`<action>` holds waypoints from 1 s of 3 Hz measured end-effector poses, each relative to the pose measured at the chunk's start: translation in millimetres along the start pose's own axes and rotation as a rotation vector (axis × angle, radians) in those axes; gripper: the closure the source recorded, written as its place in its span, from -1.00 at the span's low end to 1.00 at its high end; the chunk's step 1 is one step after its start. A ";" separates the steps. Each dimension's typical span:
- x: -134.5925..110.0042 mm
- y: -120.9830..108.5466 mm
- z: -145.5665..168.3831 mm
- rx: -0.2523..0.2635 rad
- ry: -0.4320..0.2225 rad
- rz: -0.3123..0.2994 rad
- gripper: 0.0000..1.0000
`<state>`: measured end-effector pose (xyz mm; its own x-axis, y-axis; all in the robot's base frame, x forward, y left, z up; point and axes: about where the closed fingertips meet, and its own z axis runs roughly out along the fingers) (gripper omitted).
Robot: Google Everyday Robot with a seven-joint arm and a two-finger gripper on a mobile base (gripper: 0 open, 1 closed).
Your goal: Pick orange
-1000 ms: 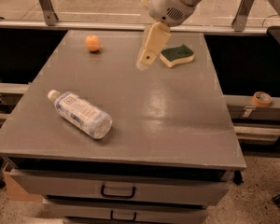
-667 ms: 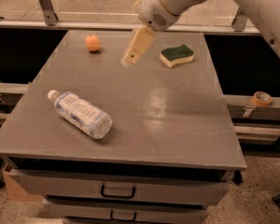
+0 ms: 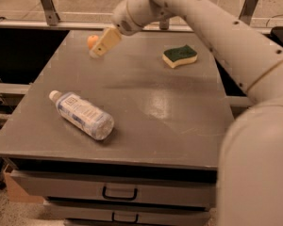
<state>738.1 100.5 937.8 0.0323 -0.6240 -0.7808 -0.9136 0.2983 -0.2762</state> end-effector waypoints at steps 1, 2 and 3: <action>-7.6 -17.3 58.3 0.002 -0.049 0.074 -1.00; -6.0 -28.8 99.7 0.012 -0.057 0.137 -1.00; 9.3 -36.8 121.7 0.027 -0.041 0.191 -1.00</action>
Offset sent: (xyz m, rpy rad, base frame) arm 0.1030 0.0932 -0.0630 0.1523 0.1143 -0.1299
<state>821.3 171.6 872.5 -0.1240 -0.5243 -0.8425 -0.8935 0.4283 -0.1350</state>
